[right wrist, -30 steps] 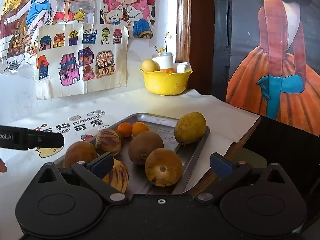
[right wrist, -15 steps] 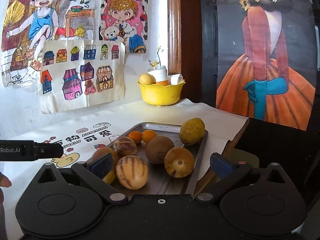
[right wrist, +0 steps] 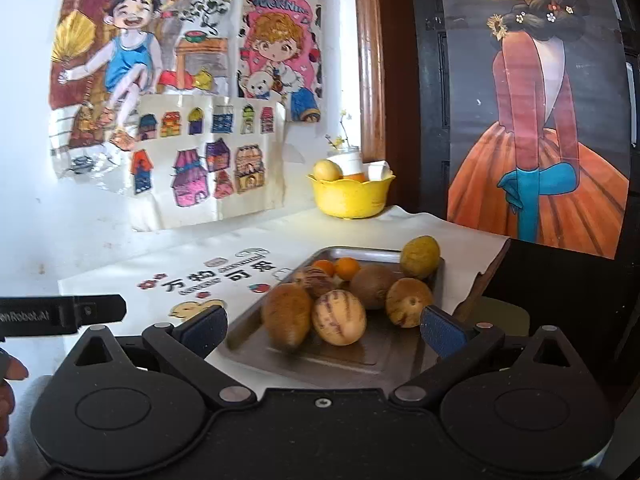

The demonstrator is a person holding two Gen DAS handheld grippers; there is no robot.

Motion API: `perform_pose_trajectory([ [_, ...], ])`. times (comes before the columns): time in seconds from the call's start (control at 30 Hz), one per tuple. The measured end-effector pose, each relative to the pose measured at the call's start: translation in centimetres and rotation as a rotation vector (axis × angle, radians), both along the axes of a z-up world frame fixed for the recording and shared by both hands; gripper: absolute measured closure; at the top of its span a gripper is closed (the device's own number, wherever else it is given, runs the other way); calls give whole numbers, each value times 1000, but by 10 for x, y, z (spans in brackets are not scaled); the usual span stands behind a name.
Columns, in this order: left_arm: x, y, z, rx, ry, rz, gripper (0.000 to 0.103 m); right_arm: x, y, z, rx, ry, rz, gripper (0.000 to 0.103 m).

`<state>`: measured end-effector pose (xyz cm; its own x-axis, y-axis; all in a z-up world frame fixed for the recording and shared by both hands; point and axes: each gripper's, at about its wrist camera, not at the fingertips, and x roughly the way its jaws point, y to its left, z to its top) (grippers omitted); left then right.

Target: Organize fruits

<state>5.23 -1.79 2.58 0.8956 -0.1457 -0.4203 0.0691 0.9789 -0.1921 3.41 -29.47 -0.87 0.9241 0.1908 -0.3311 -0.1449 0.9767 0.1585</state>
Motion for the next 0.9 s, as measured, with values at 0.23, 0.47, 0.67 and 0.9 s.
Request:
perform_pose_trajectory([
  [0.23,-35,14,-5,17,-14,35,0,-30,12,-4,-4,-10,14,1],
  [0.47,-56,21,-12,40,-17,53,0,-49,19,-15,-20,-10,29,1],
  [0.67,-65,26,-22,43,-7,68,0,-57,19,-20,-8,-18,19,1],
  [0.9,-68,29,-25,50,-24,73,0,-57,24,-22,-14,-30,34,1],
])
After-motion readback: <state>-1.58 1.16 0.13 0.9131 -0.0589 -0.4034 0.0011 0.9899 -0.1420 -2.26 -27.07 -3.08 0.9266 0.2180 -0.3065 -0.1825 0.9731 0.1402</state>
